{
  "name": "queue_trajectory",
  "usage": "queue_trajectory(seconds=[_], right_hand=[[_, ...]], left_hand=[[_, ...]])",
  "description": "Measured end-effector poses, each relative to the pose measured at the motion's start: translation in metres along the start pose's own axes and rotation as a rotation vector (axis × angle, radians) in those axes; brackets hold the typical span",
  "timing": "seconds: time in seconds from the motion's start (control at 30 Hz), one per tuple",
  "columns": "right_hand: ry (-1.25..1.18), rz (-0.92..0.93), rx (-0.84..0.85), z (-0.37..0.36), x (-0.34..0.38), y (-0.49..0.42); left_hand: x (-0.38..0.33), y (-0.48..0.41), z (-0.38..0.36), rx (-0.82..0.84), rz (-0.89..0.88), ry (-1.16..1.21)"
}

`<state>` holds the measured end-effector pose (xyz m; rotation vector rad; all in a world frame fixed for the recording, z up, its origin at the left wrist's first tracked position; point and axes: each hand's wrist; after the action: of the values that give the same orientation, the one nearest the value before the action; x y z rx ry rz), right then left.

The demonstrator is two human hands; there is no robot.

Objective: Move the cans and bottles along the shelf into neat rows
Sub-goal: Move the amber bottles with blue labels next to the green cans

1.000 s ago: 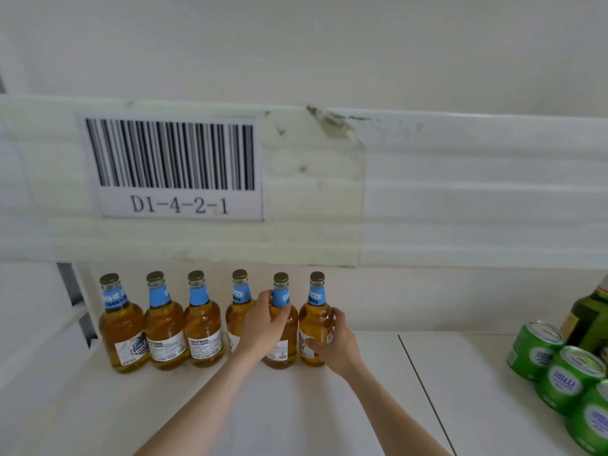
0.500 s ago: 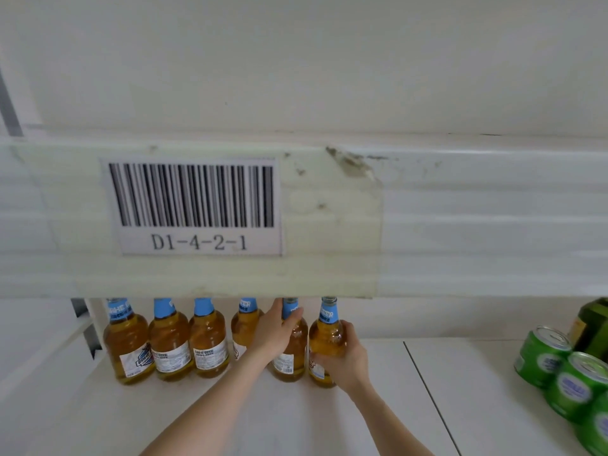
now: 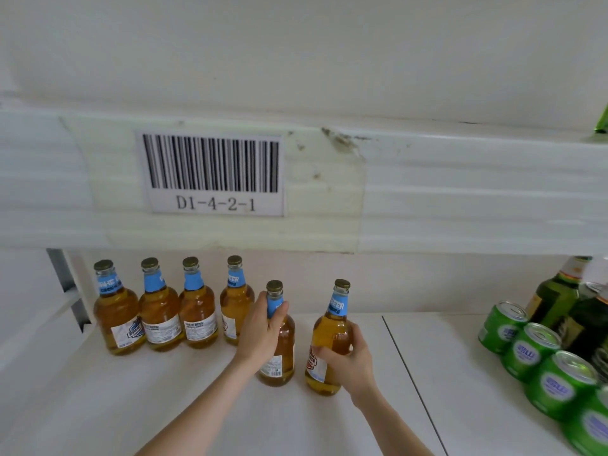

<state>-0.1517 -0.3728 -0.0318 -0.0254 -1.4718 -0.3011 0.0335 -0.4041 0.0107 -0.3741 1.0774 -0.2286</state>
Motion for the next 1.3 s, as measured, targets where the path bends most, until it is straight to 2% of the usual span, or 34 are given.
queue_trajectory(seconds=[0.17,0.77,1.3], right_hand=[[-0.069,-0.052,0.01,0.013,-0.006,0.021],[-0.203,-0.073,0.065,0.088,-0.007,0.076],[-0.147,-0.069,0.071,0.242,-0.035,0.132]], left_hand=[[-0.014,0.02,0.008,-0.07,0.091,0.135],[-0.057,0.069,-0.015,-0.074,0.154,0.164],[-0.151,0.158,-0.123,-0.085,0.154,0.128]])
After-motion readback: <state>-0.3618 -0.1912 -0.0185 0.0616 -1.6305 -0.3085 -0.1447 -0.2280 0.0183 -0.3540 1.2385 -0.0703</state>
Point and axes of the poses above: each hand's wrist, its own y-axis away from the middle knuckle, its own z-axis out of the back of the hand, x = y × z, and after that the axes turned 8 degrees about -z, right-handed
